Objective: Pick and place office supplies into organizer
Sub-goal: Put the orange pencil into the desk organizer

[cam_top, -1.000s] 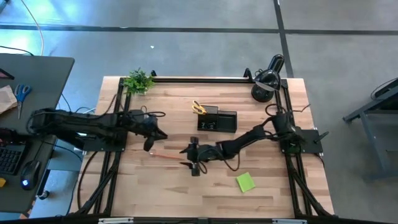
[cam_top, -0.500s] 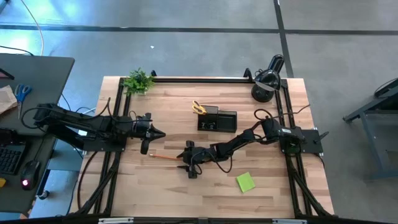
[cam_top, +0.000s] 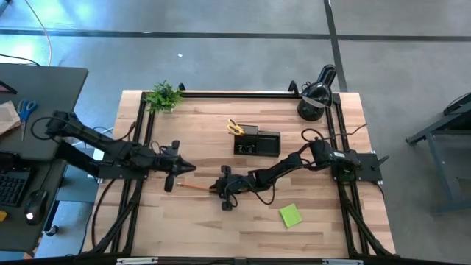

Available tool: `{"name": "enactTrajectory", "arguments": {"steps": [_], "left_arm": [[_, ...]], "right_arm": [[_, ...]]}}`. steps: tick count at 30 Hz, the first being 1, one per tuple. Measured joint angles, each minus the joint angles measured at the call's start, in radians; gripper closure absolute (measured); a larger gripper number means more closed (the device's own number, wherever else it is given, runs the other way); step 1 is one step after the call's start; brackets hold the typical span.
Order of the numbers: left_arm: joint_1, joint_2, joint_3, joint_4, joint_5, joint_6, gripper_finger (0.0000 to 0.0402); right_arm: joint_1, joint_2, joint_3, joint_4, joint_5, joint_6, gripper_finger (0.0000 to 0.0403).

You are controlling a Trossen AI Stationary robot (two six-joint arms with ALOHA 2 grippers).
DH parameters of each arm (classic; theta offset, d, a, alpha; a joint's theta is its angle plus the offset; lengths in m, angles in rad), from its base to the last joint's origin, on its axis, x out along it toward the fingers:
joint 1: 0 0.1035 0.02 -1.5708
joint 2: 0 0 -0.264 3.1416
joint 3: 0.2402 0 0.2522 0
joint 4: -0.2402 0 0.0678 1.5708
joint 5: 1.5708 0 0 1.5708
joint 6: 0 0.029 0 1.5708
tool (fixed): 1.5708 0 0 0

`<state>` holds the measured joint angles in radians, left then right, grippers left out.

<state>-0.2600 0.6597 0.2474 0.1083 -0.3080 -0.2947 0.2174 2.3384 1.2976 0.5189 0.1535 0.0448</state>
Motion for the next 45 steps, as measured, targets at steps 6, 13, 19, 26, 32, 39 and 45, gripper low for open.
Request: {"name": "enactTrajectory", "arguments": {"steps": [6, 13, 19, 26, 32, 39, 45], "left_arm": [[-0.046, 0.050, 0.000, 0.057, -0.002, 0.036, 0.0392], [-0.056, 0.065, 0.000, 0.055, 0.004, 0.055, 0.0392], [-0.056, 0.002, 0.000, 0.053, 0.010, 0.095, 0.0392], [-0.055, -0.033, 0.000, 0.049, 0.071, 0.097, 0.0390], [-0.055, -0.032, 0.000, 0.053, 0.072, 0.096, 0.0389], [-0.055, -0.037, 0.000, 0.053, 0.072, 0.105, 0.0388], [-0.055, -0.038, 0.000, 0.056, 0.067, 0.115, 0.0387]], "right_arm": [[0.000, -0.006, 0.000, -0.024, 0.001, 0.000, 0.0393], [0.030, -0.099, -0.009, -0.196, 0.098, -0.002, 0.0391], [0.064, -0.234, -0.007, -0.411, 0.216, 0.019, 0.0396], [0.126, -0.283, -0.008, -0.640, 0.209, 0.142, 0.0398], [0.186, -0.339, -0.008, -0.749, 0.324, 0.223, 0.0397], [0.258, -0.524, -0.016, -0.918, 0.601, 0.298, 0.0397], [0.273, -0.799, -0.329, -0.719, 0.784, 0.285, 0.0399]]}}
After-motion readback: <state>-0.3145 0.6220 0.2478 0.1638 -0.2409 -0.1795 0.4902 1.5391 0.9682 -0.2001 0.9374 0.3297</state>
